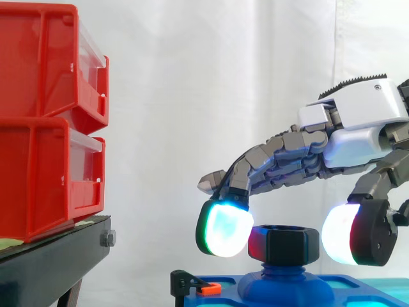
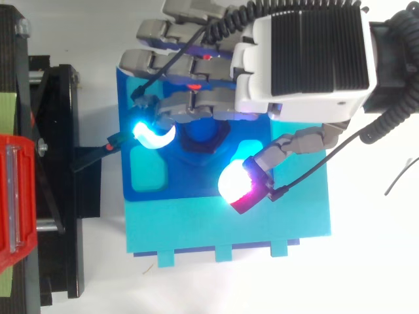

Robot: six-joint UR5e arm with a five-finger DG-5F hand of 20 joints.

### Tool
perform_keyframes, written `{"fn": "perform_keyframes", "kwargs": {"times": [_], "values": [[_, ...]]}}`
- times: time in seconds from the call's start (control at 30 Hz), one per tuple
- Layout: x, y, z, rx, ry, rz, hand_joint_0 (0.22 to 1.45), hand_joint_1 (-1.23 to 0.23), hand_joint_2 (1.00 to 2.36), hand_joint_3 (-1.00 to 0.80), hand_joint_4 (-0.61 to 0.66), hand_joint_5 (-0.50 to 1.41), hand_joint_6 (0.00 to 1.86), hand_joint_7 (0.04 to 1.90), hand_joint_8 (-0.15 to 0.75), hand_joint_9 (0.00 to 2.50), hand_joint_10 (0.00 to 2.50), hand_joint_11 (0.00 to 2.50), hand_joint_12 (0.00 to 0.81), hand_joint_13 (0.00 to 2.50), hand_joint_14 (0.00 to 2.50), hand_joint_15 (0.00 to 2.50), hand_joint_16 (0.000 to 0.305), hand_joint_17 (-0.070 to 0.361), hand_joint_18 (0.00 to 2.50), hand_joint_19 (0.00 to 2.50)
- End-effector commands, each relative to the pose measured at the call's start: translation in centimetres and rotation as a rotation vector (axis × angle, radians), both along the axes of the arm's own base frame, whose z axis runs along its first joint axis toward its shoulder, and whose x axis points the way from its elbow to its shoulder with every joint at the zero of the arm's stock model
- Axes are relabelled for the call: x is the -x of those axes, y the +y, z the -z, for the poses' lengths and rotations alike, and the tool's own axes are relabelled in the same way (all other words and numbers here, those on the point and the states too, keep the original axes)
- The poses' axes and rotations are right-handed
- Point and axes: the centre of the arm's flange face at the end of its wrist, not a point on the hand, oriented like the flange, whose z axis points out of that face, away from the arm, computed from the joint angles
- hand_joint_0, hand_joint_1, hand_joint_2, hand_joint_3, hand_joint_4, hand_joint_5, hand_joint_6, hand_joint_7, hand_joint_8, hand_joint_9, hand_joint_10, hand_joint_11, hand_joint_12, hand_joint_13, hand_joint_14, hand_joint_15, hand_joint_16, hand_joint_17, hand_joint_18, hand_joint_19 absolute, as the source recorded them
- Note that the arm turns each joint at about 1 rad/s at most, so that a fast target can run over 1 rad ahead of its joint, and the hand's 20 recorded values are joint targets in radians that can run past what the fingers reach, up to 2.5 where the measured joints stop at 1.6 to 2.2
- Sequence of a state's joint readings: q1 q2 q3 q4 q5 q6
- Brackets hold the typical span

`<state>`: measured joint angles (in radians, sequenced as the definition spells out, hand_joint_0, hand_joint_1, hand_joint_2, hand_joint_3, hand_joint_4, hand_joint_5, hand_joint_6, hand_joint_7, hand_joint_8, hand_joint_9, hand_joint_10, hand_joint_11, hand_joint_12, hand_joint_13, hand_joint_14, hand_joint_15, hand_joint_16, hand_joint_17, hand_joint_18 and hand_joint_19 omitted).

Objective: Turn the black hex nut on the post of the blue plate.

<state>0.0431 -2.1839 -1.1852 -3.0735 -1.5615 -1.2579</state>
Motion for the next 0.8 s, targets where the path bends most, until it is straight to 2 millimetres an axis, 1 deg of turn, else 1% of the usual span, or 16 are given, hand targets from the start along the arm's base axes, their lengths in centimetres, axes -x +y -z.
{"fn": "perform_keyframes", "kwargs": {"times": [0.0,0.4,0.43,0.5,0.77], "values": [[0.0,0.0,0.0,0.0,0.002,0.0,0.38,-0.71,1.0,-0.5,0.11,-0.3,0.5,0.72,0.157,0.0,0.0,0.0,0.345,0.0,0.0,0.0,0.053,0.118,0.0,0.0],[0.2,-0.5,-0.1,-0.002,0.005,-0.006,0.38,-0.68,1.0,-0.5,0.12,-0.3,0.5,0.73,0.162,0.0,0.0,0.0,0.342,0.0,0.0,0.0,0.052,0.118,0.0,0.0],[0.0,-0.9,-0.8,0.0,0.0,-0.005,0.38,-0.68,1.0,-0.5,0.12,-0.3,0.5,0.73,0.159,0.0,0.0,0.0,0.342,0.0,0.0,0.0,0.052,0.118,0.0,0.0],[0.1,-1.1,-1.2,0.005,0.006,-0.007,0.38,-0.68,1.0,-0.5,0.12,-0.3,0.5,0.73,0.162,0.0,0.0,0.0,0.344,0.0,0.0,0.0,0.052,0.118,0.0,0.0],[0.5,-1.8,-1.4,0.014,0.026,0.0,0.38,-0.67,1.0,-0.5,0.12,-0.3,0.5,0.73,0.162,0.0,0.0,0.0,0.343,0.0,0.0,0.0,0.052,0.117,0.0,0.0]]}}
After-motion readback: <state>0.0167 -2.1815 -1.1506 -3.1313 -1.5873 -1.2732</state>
